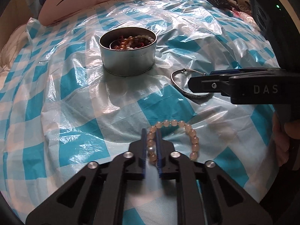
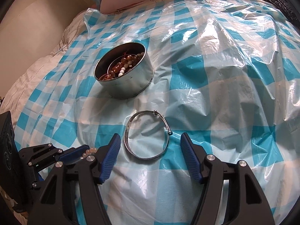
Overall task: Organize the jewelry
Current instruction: 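Grasp the pink pearl bead bracelet with the left gripper while the right moves to the silver bangle, then lift the pink bracelet toward the tin with the left gripper while the right grasps the silver bangle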
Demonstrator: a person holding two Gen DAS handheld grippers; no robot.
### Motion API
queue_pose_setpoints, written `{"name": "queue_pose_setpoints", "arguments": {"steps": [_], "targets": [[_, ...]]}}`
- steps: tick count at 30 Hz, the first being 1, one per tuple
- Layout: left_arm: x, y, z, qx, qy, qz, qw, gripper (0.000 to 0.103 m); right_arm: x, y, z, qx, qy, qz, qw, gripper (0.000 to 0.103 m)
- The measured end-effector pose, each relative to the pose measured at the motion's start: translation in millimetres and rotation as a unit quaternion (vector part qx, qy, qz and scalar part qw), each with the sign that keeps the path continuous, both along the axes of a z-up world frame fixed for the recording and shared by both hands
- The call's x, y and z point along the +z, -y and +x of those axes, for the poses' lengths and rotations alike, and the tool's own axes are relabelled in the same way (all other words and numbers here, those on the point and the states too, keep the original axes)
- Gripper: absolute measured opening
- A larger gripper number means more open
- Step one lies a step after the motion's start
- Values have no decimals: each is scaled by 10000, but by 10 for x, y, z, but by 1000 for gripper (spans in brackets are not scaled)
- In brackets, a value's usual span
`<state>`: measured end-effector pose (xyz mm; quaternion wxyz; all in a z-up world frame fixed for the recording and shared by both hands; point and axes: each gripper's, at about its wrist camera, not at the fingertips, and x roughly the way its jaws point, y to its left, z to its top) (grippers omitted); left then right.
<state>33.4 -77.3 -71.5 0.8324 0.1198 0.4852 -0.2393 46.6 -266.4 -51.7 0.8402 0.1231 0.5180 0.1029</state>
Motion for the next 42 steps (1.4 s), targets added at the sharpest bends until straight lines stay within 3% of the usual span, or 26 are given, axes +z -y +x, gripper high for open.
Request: {"name": "queue_pose_setpoints", "arguments": {"steps": [4, 7, 16, 21, 25, 31, 38, 41, 42], "targets": [[26, -278, 167, 572, -263, -499, 9968, 7, -3, 30, 0, -62, 1, 3, 10000, 66], [30, -379, 216, 723, -391, -797, 9934, 7, 6, 33, -2, -62, 23, -16, 10000, 67], [-63, -326, 241, 762, -547, -685, 9932, 8, -31, -162, 34, 246, 39, -459, 9986, 71], [-63, -297, 226, 694, -432, -541, 9952, 8, -78, -278, 47, 400, 20, -845, 9956, 71], [-57, -285, 217, 688, -423, -530, 9953, 8, -49, -277, 28, 433, 70, -830, 9956, 57], [-69, -275, 220, 680, -407, -478, 9957, 8, 12, -211, 19, 363, 151, -517, 9979, 57], [-71, -240, 191, 614, -331, -360, 9969, 8, -85, -325, 42, 504, 8, -830, 9953, 65], [-58, -226, 176, 569, -291, -340, 9974, 8, -80, -315, 39, 511, 23, -816, 9954, 63], [-54, -219, 170, 555, -275, -331, 9975, 8, -73, -298, 39, 488, 28, -781, 9958, 58]]}}
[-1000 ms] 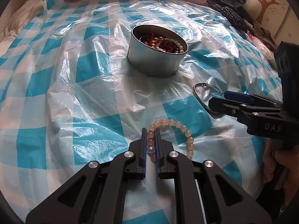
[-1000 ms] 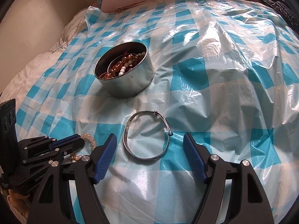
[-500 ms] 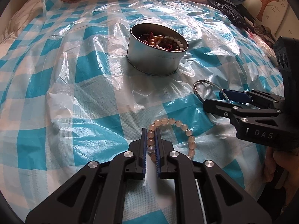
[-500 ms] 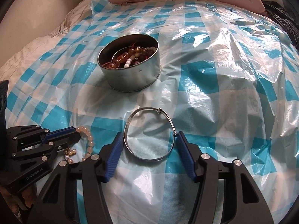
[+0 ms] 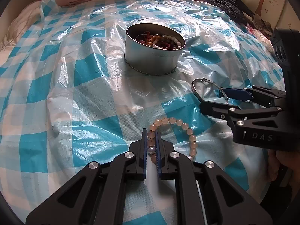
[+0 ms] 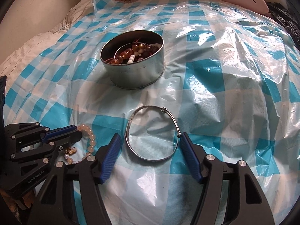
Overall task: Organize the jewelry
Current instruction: 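Lift the pink bracelet toward the tin with the left gripper while the right grasps the silver bangle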
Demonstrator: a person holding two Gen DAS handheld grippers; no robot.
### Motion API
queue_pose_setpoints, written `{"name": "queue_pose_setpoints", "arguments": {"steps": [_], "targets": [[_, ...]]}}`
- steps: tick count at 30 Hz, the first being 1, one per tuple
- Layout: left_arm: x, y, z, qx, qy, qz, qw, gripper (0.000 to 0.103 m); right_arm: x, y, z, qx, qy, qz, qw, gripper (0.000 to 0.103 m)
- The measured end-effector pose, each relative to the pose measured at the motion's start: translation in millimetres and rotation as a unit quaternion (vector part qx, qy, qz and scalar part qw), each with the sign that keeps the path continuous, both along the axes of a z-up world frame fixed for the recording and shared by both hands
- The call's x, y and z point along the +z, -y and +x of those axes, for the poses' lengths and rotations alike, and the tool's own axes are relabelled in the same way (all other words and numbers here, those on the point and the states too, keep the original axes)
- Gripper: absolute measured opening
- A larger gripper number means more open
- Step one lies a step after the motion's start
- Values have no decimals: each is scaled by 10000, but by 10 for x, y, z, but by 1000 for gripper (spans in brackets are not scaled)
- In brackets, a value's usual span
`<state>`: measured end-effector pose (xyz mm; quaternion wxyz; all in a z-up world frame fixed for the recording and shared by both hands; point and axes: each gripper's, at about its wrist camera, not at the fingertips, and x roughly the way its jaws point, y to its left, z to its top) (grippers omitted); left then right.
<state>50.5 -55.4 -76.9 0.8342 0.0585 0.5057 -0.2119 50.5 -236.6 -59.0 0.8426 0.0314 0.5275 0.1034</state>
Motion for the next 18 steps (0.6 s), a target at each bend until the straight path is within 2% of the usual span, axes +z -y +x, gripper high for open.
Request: {"name": "queue_pose_setpoints", "arguments": {"steps": [11, 18], "targets": [[85, 5, -30, -20, 217, -19, 9998, 8, 117, 109, -29, -115, 175, 505, 9985, 58], [203, -29, -41, 15, 408, -216, 9989, 8, 162, 293, -18, -324, 192, 1317, 9906, 58]]}}
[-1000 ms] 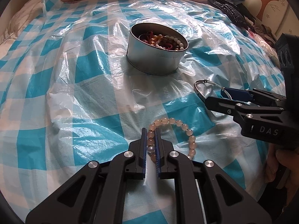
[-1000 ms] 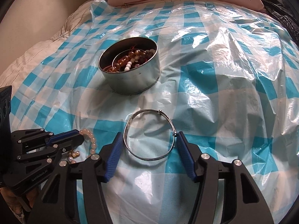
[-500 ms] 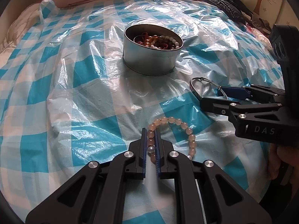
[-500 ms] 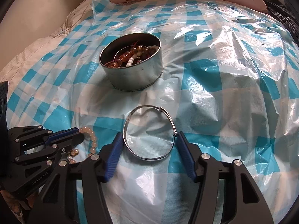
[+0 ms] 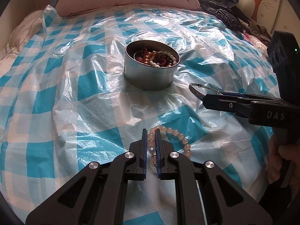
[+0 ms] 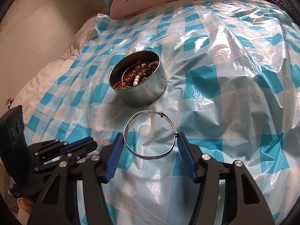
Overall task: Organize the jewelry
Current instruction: 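Lift the pink bracelet toward the tin with the left gripper while the right grasps the silver bangle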
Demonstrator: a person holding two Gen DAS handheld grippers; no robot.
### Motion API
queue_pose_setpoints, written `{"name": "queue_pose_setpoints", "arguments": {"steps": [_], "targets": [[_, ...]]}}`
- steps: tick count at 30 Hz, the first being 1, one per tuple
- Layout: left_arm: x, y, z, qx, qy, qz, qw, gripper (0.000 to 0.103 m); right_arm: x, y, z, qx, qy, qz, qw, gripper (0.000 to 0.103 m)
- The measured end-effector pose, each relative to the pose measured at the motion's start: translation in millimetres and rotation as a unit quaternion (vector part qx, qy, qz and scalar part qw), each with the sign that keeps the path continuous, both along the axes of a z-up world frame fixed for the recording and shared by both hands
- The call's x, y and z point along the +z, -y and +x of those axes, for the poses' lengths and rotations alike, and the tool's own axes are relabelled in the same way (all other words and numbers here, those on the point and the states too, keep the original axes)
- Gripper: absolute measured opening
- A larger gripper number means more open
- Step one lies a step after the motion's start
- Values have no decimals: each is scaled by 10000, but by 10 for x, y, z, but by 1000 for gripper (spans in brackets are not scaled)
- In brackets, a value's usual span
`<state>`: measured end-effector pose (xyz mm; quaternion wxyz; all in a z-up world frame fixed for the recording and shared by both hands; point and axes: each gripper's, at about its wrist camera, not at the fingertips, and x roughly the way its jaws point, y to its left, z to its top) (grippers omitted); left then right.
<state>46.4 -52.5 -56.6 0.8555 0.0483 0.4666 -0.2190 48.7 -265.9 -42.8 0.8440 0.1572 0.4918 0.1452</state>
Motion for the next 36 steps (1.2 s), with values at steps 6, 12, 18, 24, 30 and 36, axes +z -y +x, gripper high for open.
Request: {"name": "queue_pose_setpoints", "arguments": {"steps": [6, 12, 18, 24, 30, 36], "targets": [[51, -38, 5, 46, 21, -221, 9997, 8, 17, 42, -6, -55, 1, 176, 9998, 58], [73, -96, 22, 127, -10, -416, 9991, 8, 9, 56, -12, -53, -16, 246, 9997, 58], [120, -144, 22, 161, 12, -640, 9978, 8, 5, 81, -7, -63, -28, 445, 9990, 58], [191, -150, 2, 155, 165, -795, 9966, 8, 9, 141, -4, -89, -37, 878, 9961, 58], [275, -170, -26, 182, 364, -904, 9951, 8, 2, 272, -1, -198, -54, 1798, 9835, 58], [352, -182, -59, 193, 519, -1033, 9931, 8, 36, 345, -12, -307, 31, 2195, 9751, 58]]}}
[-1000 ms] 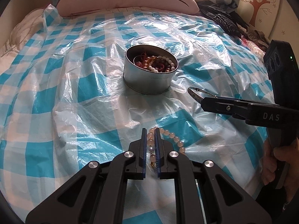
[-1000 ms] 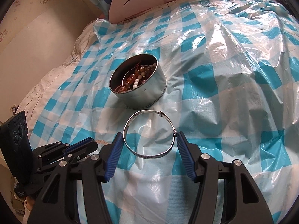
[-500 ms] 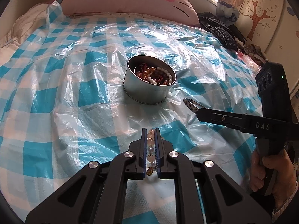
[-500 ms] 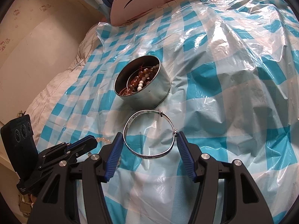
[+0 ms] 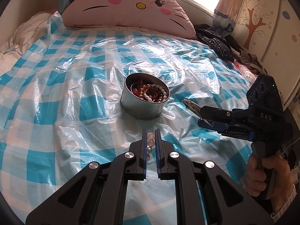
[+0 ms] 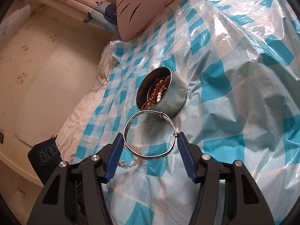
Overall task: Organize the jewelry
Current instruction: 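Lift the pink bracelet toward the tin with the left gripper while the right grasps the silver bangle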
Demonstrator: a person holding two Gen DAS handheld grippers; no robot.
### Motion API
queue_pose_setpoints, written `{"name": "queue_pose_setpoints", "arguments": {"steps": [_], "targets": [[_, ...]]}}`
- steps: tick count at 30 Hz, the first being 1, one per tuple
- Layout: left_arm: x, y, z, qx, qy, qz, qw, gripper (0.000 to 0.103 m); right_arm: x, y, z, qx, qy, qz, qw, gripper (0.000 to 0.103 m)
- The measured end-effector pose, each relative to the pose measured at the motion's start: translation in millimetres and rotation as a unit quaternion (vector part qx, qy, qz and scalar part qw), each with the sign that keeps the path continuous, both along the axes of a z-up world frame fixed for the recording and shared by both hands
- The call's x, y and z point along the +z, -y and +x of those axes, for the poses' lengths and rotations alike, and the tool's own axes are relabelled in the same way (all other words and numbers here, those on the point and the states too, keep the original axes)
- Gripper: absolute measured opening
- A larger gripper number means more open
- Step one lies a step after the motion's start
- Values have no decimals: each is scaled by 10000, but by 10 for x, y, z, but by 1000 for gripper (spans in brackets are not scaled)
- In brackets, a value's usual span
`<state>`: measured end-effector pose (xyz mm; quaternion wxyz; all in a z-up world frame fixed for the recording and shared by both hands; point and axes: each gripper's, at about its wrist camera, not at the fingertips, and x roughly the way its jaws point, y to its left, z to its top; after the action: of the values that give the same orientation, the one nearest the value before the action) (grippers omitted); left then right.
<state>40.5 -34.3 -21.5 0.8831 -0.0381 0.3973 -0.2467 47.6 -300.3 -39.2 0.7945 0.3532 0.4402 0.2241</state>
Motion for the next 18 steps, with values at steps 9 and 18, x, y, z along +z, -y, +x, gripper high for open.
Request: {"name": "queue_pose_setpoints", "arguments": {"steps": [9, 18], "targets": [[339, -22, 57, 109, 258, -741, 9969, 8, 220, 24, 1, -263, 558, 372, 9974, 58], [552, 29, 355, 320, 422, -1171, 9917, 8, 331, 15, 229, -412, 877, 895, 9913, 58]]}}
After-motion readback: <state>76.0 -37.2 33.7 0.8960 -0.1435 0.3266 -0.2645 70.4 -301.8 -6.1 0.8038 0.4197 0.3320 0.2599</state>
